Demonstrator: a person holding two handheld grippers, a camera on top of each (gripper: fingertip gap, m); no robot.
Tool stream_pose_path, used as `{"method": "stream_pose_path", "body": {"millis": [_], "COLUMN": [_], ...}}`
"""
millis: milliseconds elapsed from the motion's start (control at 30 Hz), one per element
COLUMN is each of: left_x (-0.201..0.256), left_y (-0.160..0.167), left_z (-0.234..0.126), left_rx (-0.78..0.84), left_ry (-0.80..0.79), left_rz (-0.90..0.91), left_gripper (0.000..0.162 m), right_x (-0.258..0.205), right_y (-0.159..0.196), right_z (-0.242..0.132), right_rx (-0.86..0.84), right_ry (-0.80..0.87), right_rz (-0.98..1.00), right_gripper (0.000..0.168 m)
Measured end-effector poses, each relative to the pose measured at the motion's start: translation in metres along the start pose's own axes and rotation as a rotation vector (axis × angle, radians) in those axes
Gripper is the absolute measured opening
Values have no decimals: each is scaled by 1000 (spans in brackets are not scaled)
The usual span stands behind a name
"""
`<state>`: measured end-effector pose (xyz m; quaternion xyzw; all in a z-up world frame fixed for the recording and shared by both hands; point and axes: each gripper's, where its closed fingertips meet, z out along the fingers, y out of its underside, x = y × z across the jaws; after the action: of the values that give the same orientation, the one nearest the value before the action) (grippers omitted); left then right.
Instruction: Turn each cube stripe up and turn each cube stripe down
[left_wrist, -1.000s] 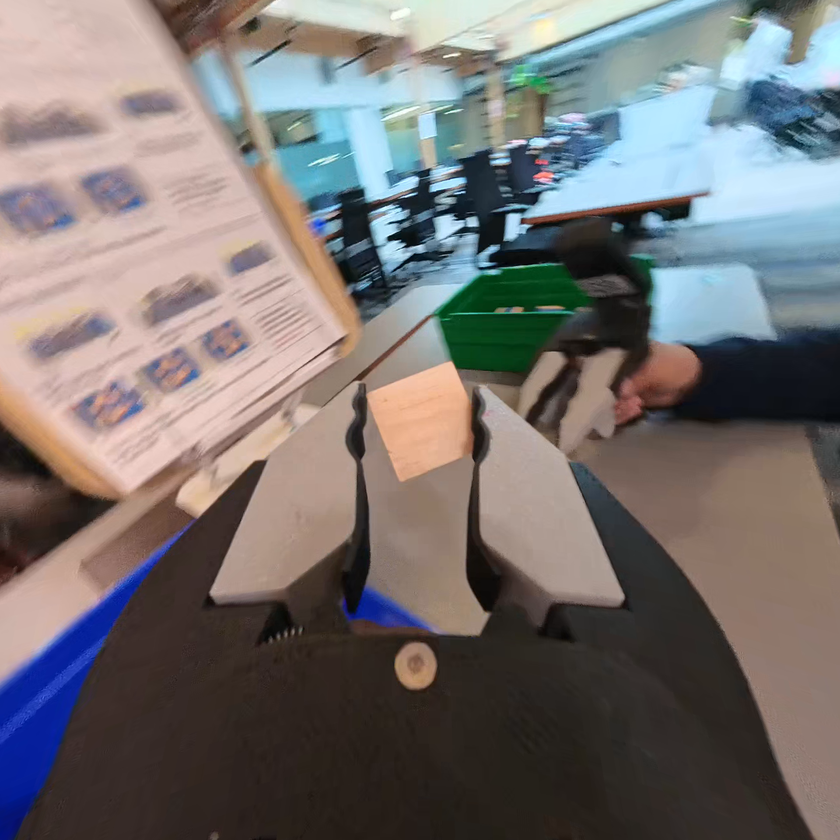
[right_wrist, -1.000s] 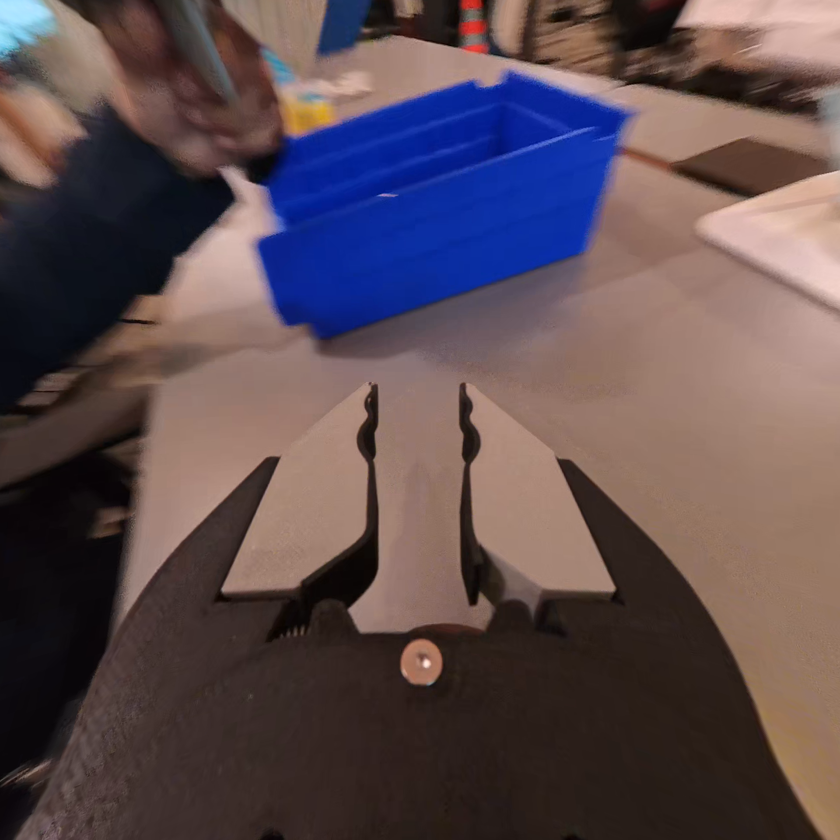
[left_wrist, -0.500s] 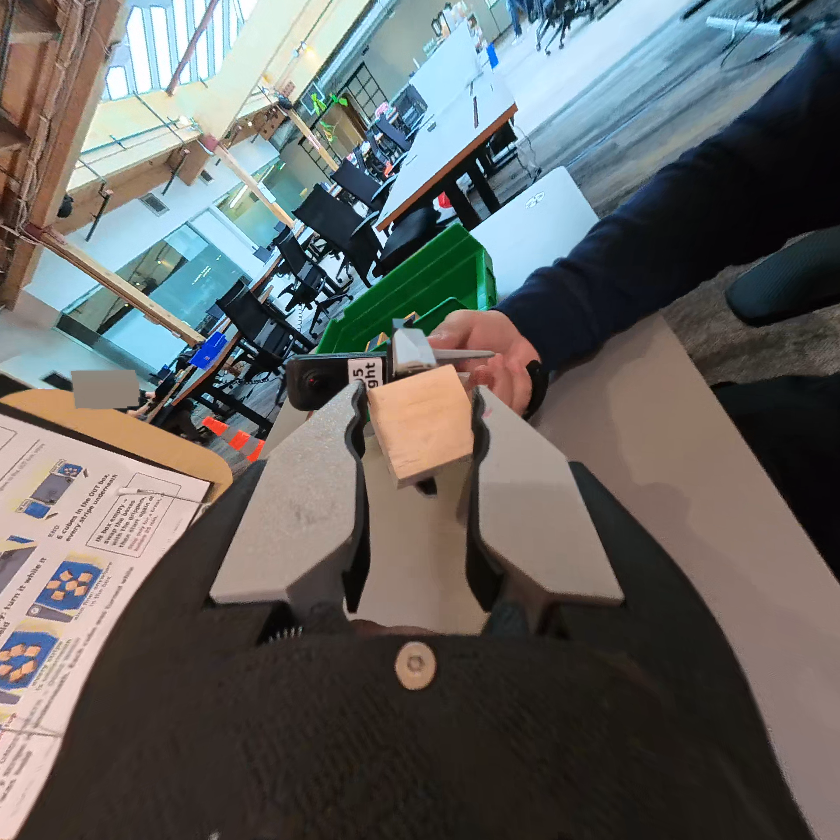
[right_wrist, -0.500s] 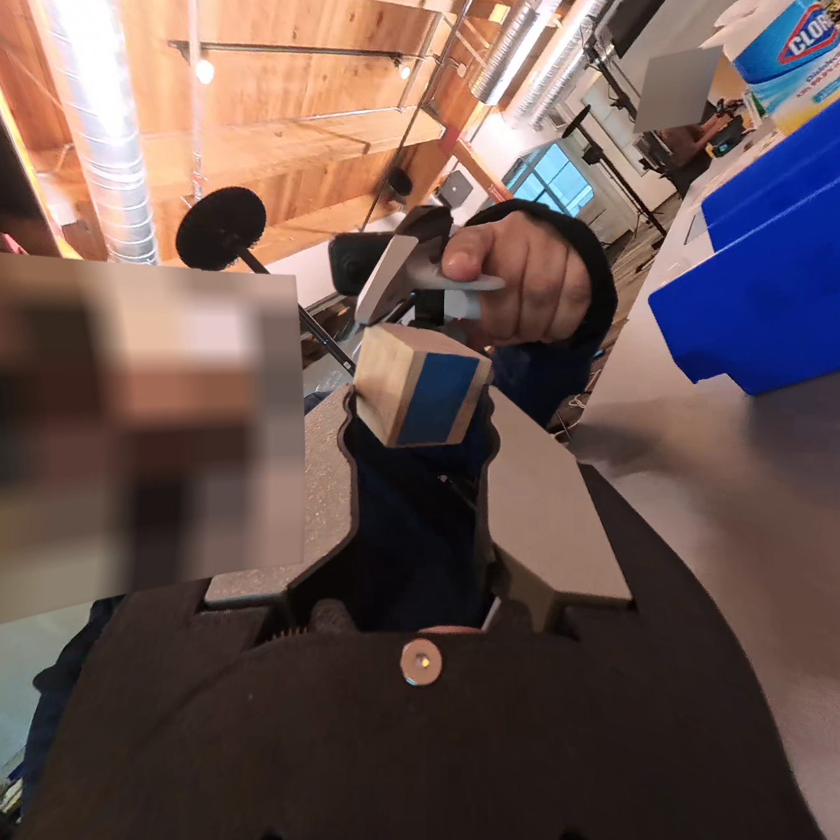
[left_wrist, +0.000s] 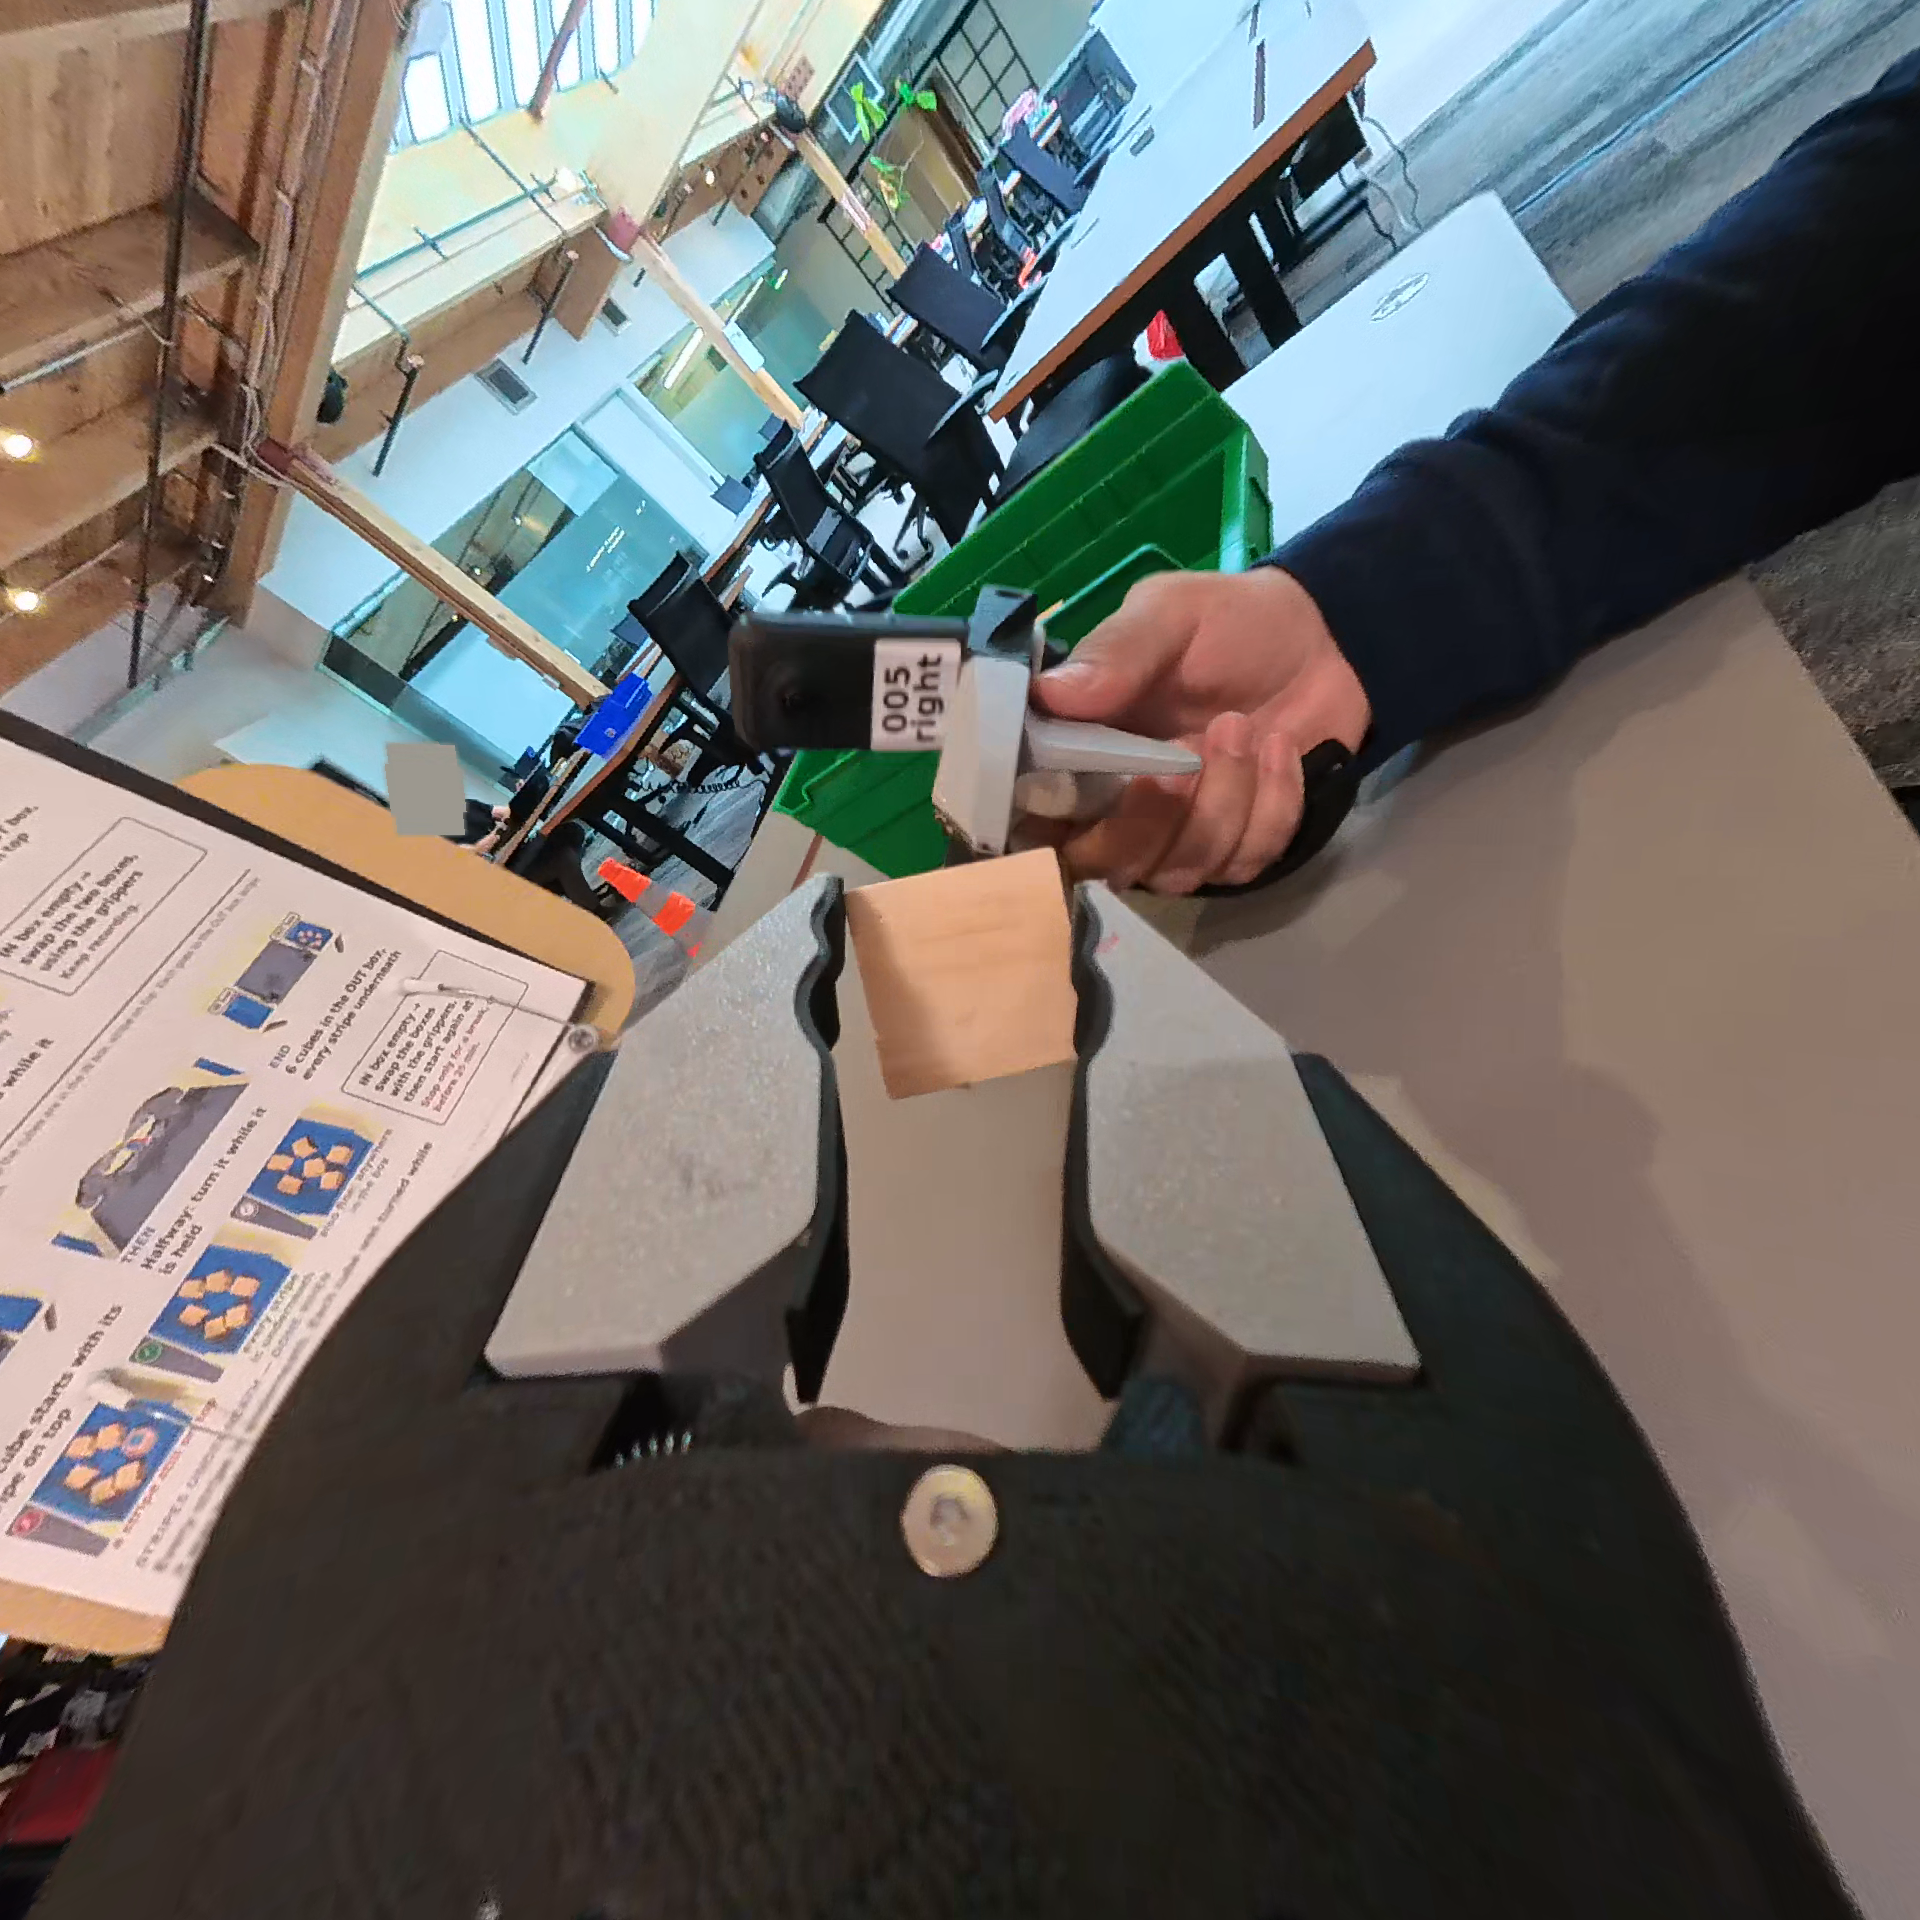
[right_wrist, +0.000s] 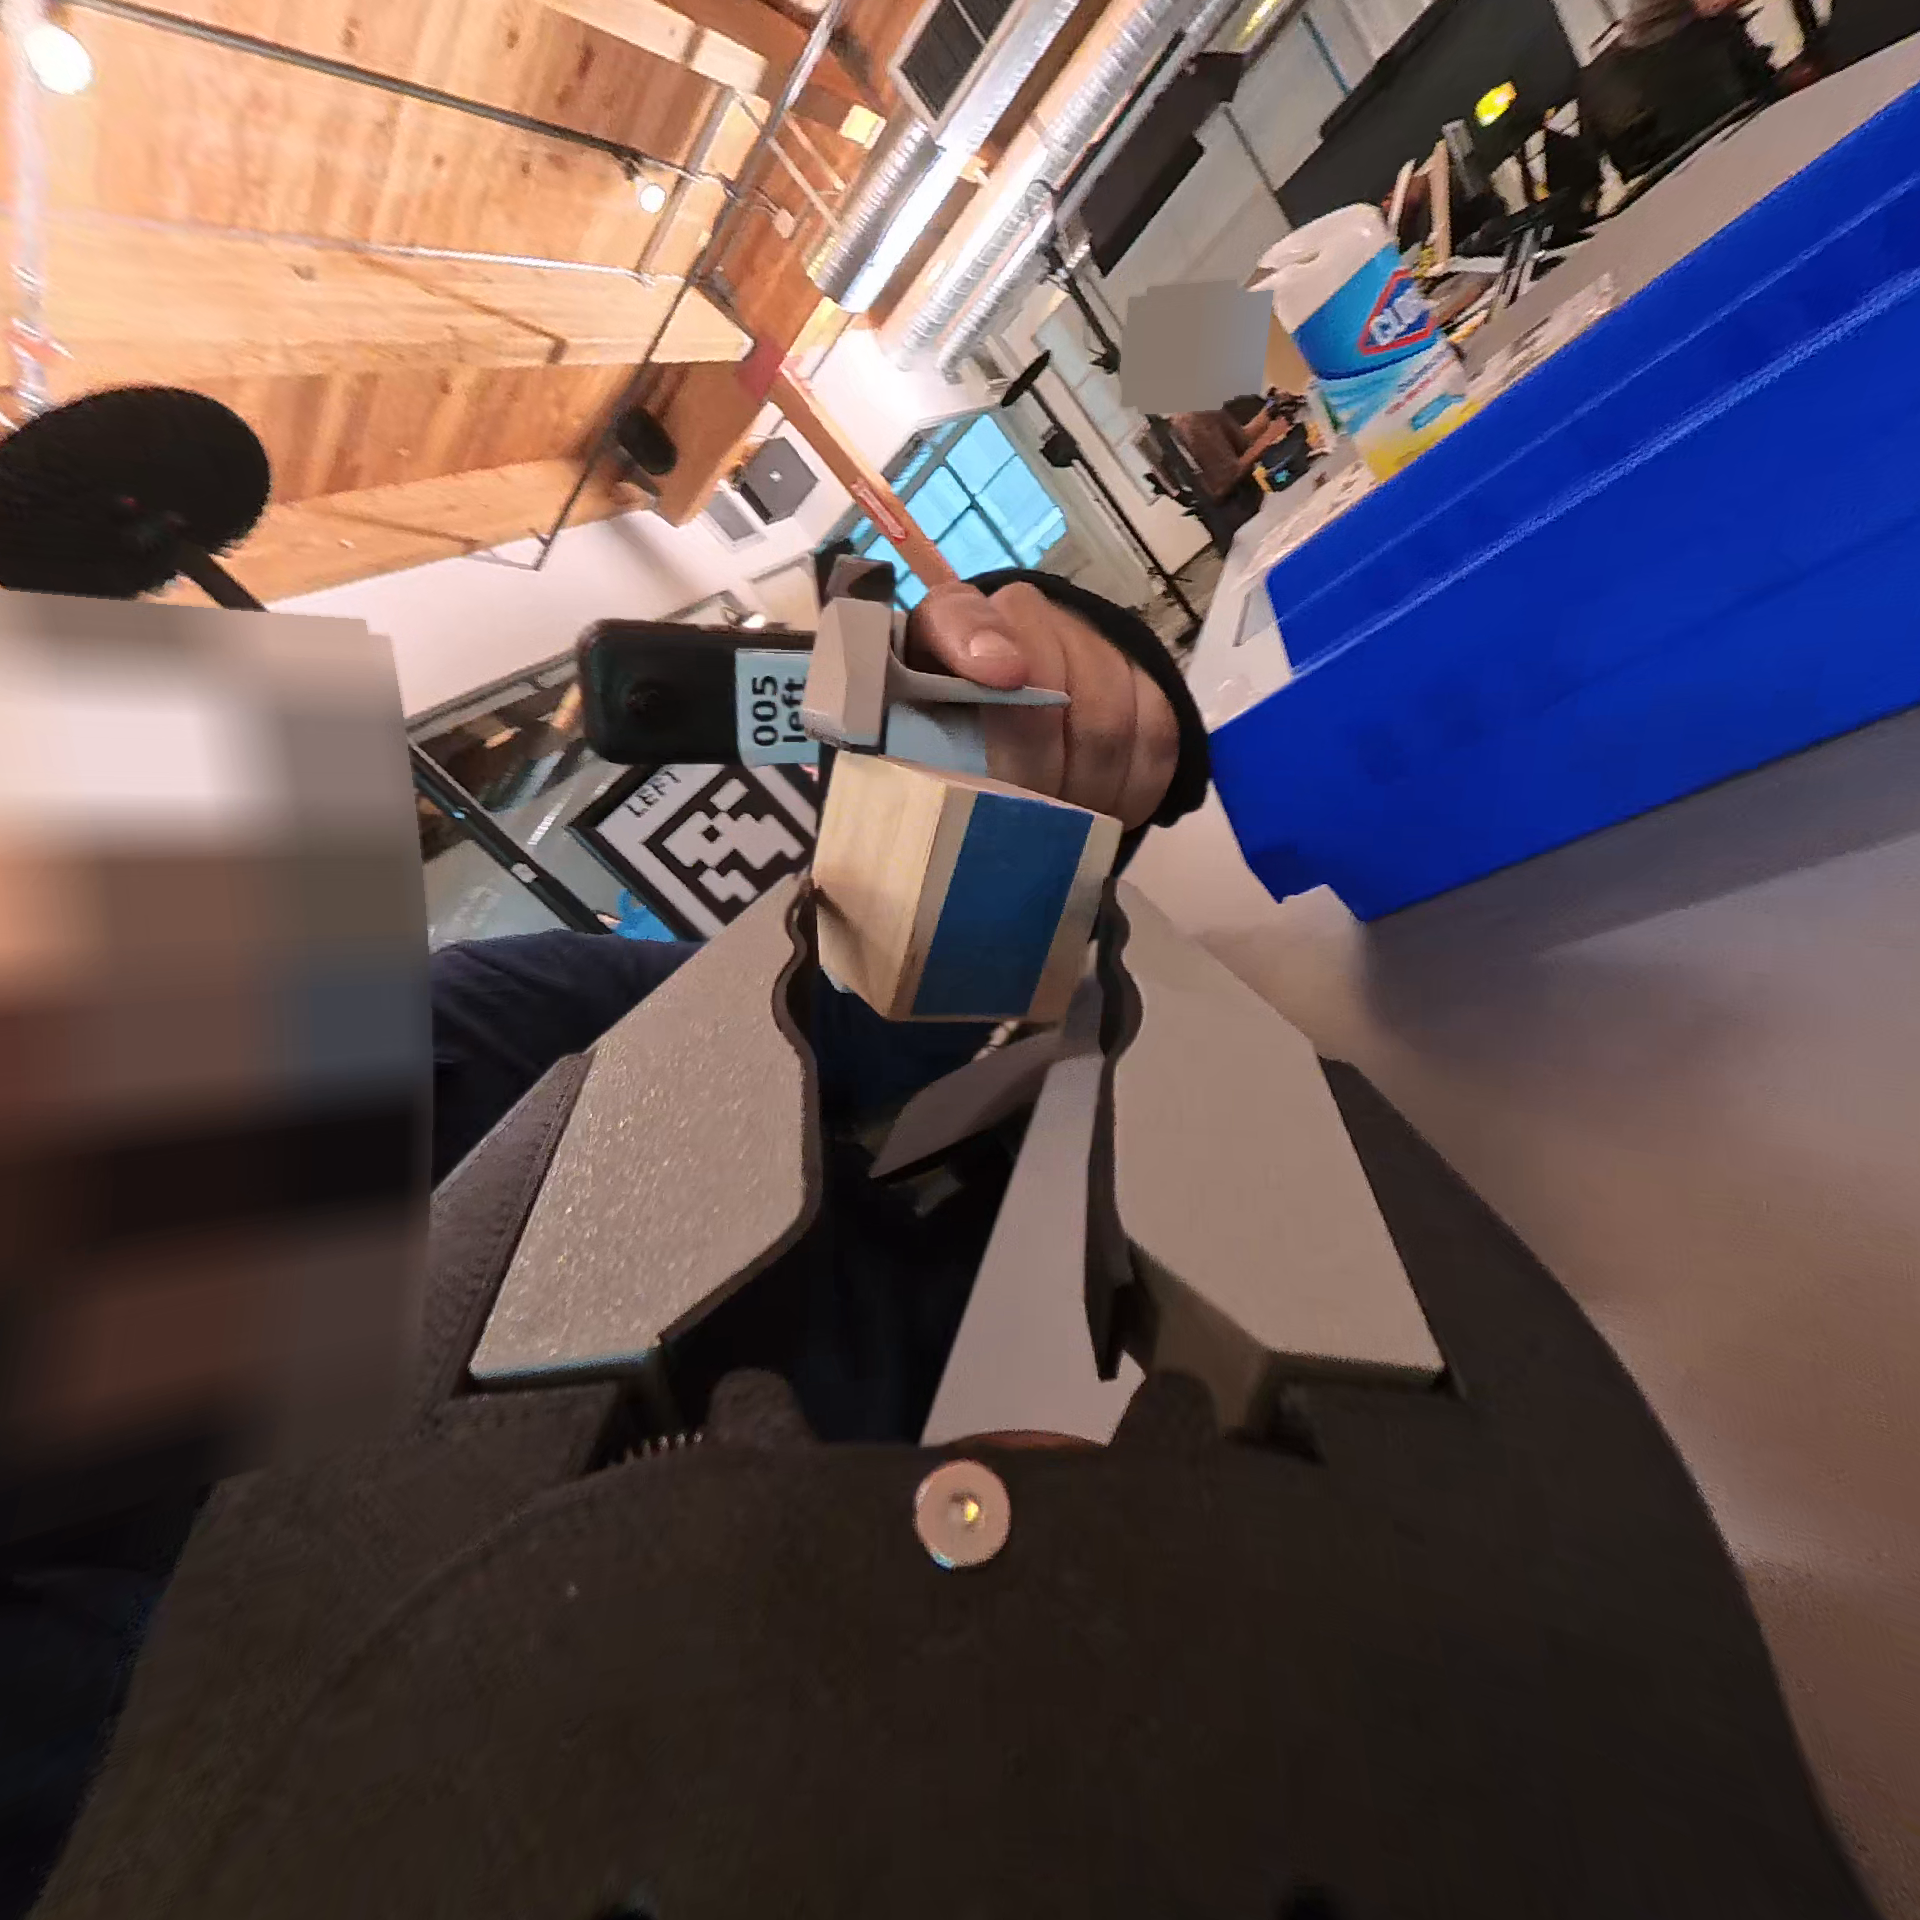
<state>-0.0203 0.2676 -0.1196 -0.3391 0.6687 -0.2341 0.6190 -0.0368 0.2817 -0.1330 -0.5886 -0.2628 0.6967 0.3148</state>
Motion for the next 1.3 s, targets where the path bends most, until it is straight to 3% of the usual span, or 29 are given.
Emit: {"method": "stream_pose_path", "body": {"millis": [33,533,900,1100,1300], "left_x": [0,-1,-1,5,13], "left_y": [3,20,27,-3,-29], "left_z": [-1,1,4,-10,-33], "left_rx": [-10,-70,-99,56,176], "left_ry": [-3,-86,-139,-167,-308], "left_rz": [-1,119,167,235,388], "left_gripper": [41,41,44,43,43], "right_x": [3,16,13,-21,-38], "right_y": [0,-1,-5,-3,7], "right_z": [0,-3,-3,0,2], "right_rx": [-3,-27,16,-6,-59], "right_ry": [27,203,174,3,-178], "right_rz": [-20,-186,-166,-193,-47], "right_gripper": [51,50,45,39,57]}}
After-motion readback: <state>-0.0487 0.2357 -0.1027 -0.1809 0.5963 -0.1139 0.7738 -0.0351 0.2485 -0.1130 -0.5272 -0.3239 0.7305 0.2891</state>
